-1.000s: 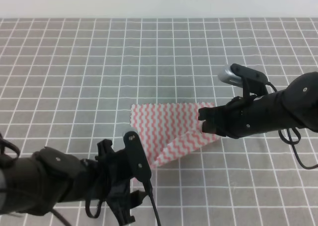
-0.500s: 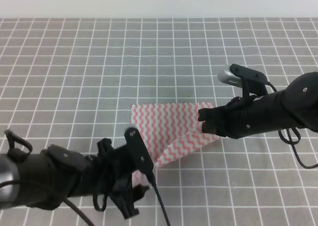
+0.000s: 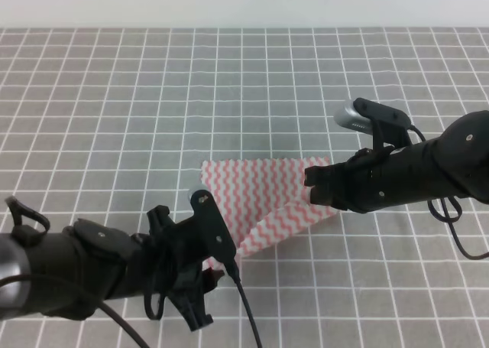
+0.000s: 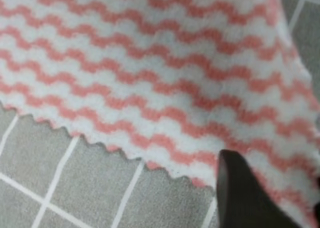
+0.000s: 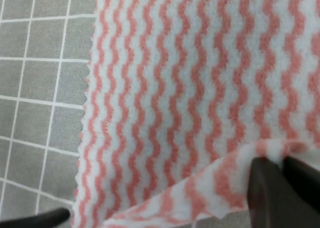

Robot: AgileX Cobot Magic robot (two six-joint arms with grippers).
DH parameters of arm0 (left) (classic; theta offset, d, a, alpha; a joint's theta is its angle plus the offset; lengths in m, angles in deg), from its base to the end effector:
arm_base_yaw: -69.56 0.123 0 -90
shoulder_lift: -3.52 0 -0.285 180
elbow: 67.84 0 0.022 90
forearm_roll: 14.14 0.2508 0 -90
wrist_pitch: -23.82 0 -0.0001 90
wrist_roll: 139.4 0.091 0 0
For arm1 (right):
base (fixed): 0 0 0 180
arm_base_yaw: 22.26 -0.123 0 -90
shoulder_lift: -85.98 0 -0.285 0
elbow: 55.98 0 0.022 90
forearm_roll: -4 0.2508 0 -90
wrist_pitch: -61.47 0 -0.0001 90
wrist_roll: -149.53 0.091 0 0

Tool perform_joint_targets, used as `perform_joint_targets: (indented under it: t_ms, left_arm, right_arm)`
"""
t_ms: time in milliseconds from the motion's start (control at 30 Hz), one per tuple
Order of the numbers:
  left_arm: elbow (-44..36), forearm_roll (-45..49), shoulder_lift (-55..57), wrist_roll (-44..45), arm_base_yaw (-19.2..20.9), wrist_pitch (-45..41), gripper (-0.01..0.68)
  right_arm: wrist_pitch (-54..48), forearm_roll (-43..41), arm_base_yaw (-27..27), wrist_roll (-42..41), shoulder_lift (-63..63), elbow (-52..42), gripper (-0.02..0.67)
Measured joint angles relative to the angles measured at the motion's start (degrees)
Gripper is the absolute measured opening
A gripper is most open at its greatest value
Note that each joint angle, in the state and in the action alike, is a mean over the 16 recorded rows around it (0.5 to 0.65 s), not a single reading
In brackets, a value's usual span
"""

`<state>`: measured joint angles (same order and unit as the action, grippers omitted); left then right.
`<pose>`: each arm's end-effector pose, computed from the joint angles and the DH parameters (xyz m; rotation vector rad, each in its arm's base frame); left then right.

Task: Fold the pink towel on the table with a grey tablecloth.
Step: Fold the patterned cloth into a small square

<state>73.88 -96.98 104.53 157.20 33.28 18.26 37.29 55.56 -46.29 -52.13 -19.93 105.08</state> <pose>0.2309 -0.1805 0.1576 1.4371 1.9750 -0.1369 0.3090 0.1698 0.2053 -0.0779 2.5516 0.7754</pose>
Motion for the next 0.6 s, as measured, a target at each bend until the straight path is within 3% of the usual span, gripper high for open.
perform_joint_targets:
  t_ms: [300,600]
  left_arm:
    - [0.0,-0.4,0.0,3.2,0.0,-1.0,0.1]
    - [0.8,-4.4,0.1,3.3,0.0,0.6,0.018]
  right_arm:
    - [0.0,0.0,0.0,0.0,-0.2,0.0,-0.014]
    - [0.1,-0.1,0.0,0.0,-0.1,0.0,-0.014]
